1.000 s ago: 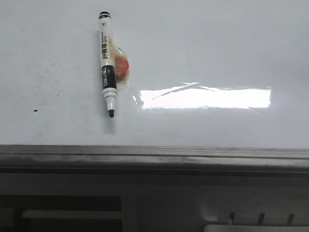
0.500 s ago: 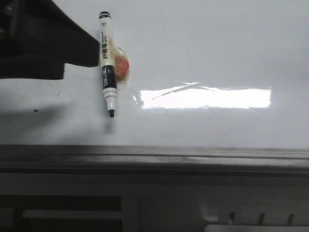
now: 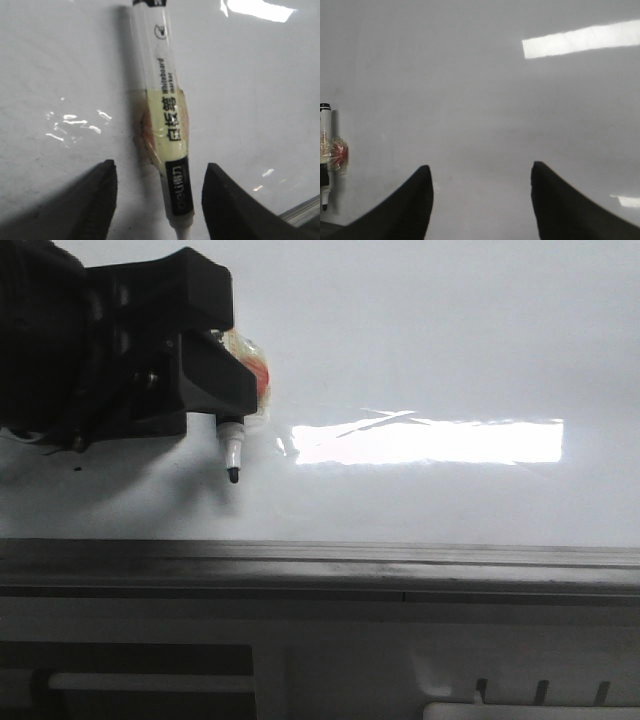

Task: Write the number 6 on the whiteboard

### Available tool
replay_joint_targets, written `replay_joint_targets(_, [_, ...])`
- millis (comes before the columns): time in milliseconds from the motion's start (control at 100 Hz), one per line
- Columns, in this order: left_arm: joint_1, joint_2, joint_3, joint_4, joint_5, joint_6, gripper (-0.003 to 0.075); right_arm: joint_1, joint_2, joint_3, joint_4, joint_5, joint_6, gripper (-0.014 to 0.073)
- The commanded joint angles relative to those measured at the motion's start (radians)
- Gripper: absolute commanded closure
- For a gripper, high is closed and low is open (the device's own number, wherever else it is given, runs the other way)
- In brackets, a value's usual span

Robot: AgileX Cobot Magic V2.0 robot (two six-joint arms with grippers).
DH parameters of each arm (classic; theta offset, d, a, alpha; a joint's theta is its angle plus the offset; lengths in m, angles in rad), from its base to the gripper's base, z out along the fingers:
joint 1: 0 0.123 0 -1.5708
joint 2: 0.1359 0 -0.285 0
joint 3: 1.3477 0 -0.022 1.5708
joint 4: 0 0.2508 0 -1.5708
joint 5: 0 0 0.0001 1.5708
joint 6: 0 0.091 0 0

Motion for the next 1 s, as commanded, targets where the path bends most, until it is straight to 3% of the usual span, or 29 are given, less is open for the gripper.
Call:
replay_joint_targets(0, [0.001, 0.013, -0.015, -0.046, -0.040, -0.001, 0.0426, 0.001, 0.016, -0.032, 0.007, -0.077, -0.013, 0.0208])
replay_joint_targets(140, [0.001, -0.016, -0.017, -0.027, 0.031, -0.001, 0.0744, 0.019, 0.016, -0.037, 0.063, -0.048, -0.065, 0.0208])
replay_joint_targets(200, [0.001, -0.039, -0.027, 0.028, 0.092, 0.001, 0.0739, 0.045, 0.027, -0.054, 0.174, 0.002, -0.199, 0.0208])
replay_joint_targets(250, [0.001, -0.061, -0.042, 0.117, 0.150, 0.001, 0.0739, 0.074, 0.043, -0.069, 0.280, 0.055, -0.384, 0.0208])
replay_joint_targets(350, [0.001, -0.109, -0.090, 0.405, 0.331, 0.001, 0.0739, 0.145, 0.094, -0.100, 0.457, 0.147, -0.642, 0.0208])
replay_joint_targets(450, [-0.001, -0.135, -0.157, 0.700, 0.536, 0.005, 0.0738, 0.212, 0.170, -0.135, 0.541, 0.185, -0.793, 0.0208])
replay_joint_targets(520, [-0.011, -0.139, -0.199, 0.809, 0.659, 0.069, 0.0738, 0.262, 0.238, -0.155, 0.552, 0.191, -0.854, 0.0208])
replay_joint_targets(630, [-0.032, -0.139, -0.236, 0.796, 0.775, 0.283, 0.0738, 0.340, 0.336, -0.183, 0.552, 0.191, -0.897, 0.0208])
replay_joint_targets(780, [-0.070, -0.139, -0.242, 0.643, 0.802, 0.536, 0.0738, 0.476, 0.464, -0.221, 0.552, 0.143, -0.946, 0.0207])
replay_joint_targets(990, [-0.091, -0.139, -0.244, 0.549, 0.802, 0.606, 0.0738, 0.646, 0.552, -0.223, 0.526, -0.034, -0.966, 0.0206])
